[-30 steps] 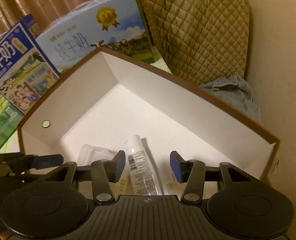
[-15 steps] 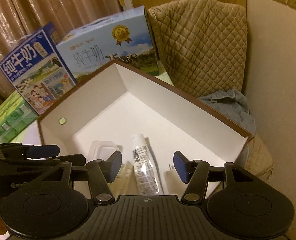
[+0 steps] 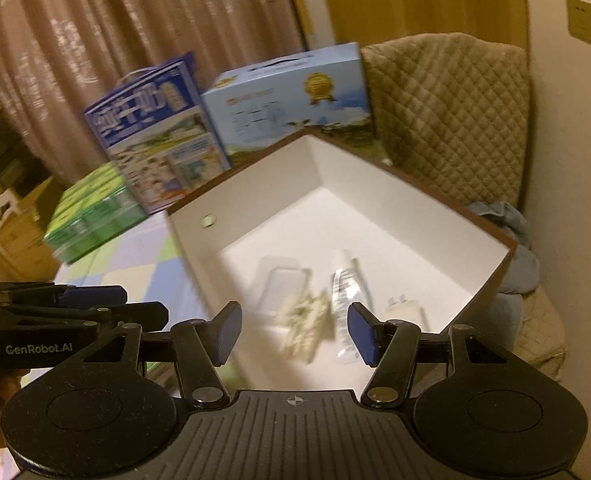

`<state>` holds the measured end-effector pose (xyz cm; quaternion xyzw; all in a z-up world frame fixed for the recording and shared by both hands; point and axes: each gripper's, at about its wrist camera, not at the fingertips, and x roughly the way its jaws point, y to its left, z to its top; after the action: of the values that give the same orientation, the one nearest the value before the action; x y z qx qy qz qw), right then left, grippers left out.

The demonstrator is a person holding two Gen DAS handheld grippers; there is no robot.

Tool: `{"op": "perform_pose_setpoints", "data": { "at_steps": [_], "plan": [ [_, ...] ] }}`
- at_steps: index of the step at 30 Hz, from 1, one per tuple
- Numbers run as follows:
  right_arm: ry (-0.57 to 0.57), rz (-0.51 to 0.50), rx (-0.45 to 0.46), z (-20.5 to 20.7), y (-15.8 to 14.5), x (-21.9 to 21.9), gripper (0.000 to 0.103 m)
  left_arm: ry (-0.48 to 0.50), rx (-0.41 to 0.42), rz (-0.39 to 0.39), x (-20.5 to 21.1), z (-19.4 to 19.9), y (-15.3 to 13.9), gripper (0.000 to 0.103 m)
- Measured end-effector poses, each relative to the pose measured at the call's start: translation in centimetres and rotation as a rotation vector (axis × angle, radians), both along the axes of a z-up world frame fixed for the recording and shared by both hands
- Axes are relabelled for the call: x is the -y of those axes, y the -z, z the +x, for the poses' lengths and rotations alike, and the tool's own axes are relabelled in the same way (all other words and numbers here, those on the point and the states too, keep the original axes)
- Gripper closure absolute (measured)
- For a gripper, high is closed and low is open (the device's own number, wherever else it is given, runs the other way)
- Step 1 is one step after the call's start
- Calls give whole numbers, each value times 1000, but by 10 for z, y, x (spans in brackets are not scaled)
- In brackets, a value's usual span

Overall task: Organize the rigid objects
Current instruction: 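Withdraw both tools from the box toward the table, then lower the right tool onto the white WiFi repeater and grasp its body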

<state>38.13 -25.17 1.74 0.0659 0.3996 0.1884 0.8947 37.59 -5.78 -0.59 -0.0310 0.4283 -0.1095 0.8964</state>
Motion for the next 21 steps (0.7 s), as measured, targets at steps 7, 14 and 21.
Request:
{"op": "perform_pose_setpoints", "data": {
  "at_steps": [7, 14, 21],
  "plan": [
    [-134, -8, 6, -35, 2, -31, 47, -60, -18, 7, -32, -52, 0, 48],
    [-200, -16, -50, -58, 23, -59, 47, -144, -46, 27, -63, -94, 7, 48],
    [-256, -34, -129, -72, 52, -83, 47, -248, -113, 33, -92, -130, 28, 48]
  ]
}}
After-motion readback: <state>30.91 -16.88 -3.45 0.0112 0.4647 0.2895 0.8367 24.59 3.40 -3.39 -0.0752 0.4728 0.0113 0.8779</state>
